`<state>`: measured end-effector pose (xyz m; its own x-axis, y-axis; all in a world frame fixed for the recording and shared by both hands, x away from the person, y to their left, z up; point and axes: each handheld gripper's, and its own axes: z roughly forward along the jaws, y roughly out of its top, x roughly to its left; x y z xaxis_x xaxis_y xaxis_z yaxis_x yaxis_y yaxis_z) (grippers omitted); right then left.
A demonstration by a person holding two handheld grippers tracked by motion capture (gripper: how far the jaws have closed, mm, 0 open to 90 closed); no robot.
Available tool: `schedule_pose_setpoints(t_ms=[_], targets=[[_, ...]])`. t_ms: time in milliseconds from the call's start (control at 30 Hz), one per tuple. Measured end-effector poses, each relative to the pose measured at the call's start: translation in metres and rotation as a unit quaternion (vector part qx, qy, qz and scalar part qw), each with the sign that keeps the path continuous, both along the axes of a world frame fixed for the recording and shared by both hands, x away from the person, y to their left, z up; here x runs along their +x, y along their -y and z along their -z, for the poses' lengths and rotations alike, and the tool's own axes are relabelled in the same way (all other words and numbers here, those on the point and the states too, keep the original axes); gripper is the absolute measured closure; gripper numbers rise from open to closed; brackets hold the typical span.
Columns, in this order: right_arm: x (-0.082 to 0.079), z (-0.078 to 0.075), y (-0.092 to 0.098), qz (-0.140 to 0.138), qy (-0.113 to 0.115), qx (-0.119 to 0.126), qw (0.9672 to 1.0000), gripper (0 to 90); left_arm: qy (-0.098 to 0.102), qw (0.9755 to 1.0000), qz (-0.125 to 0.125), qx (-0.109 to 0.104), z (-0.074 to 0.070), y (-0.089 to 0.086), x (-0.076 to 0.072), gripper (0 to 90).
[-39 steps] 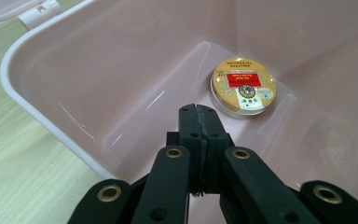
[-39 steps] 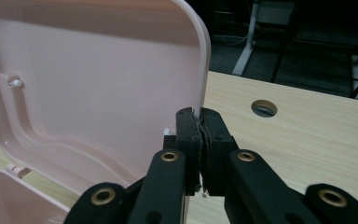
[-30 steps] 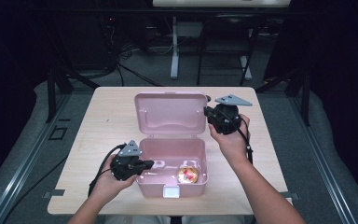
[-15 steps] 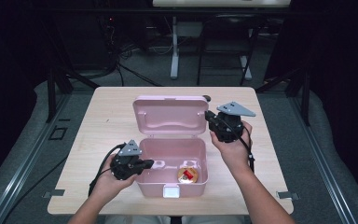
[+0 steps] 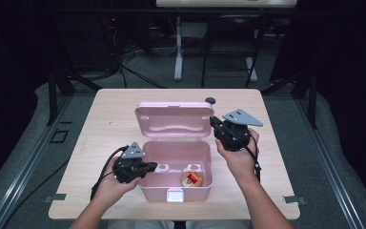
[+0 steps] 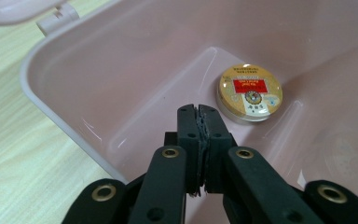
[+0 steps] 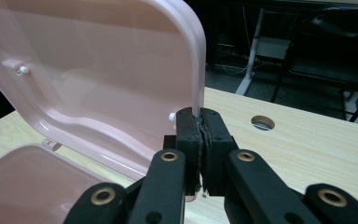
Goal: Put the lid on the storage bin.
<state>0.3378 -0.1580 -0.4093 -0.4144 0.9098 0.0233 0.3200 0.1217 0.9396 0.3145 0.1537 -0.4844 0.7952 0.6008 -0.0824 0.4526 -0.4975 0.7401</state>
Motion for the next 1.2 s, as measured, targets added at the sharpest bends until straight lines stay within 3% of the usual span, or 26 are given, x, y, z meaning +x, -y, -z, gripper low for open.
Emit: schedule_pose_setpoints(t_ms=[233,367,467,600,900,1200], targets=[[0.0,0.001,0.001,0.0,0.001,0.01,0.9999,86.8,0.027,0.9991,-0.028,-0.017,-0.023,-0.009,0.009,71.3],[-0.001,0.002,0.0,0.002,0.003,0.011,0.9999,86.9,0.035,0.9983,-0.042,-0.021,-0.035,-0.016,0.015,67.3],[-0.002,0.002,-0.001,0.004,0.008,0.007,0.9999,87.0,0.038,0.9977,-0.051,-0.024,-0.04,-0.02,0.019,65.8],[-0.002,0.002,0.0,0.001,0.006,0.008,0.9999,86.9,0.031,0.9958,-0.072,-0.047,-0.044,-0.028,0.028,61.2],[-0.007,0.003,0.001,-0.001,0.007,0.011,0.9999,86.5,0.031,0.9923,-0.103,-0.062,-0.048,-0.043,0.04,58.4],[-0.009,0.003,0.001,0.0,0.003,0.016,0.9999,86.3,0.064,0.9884,-0.118,-0.07,-0.067,-0.05,0.042,58.3]])
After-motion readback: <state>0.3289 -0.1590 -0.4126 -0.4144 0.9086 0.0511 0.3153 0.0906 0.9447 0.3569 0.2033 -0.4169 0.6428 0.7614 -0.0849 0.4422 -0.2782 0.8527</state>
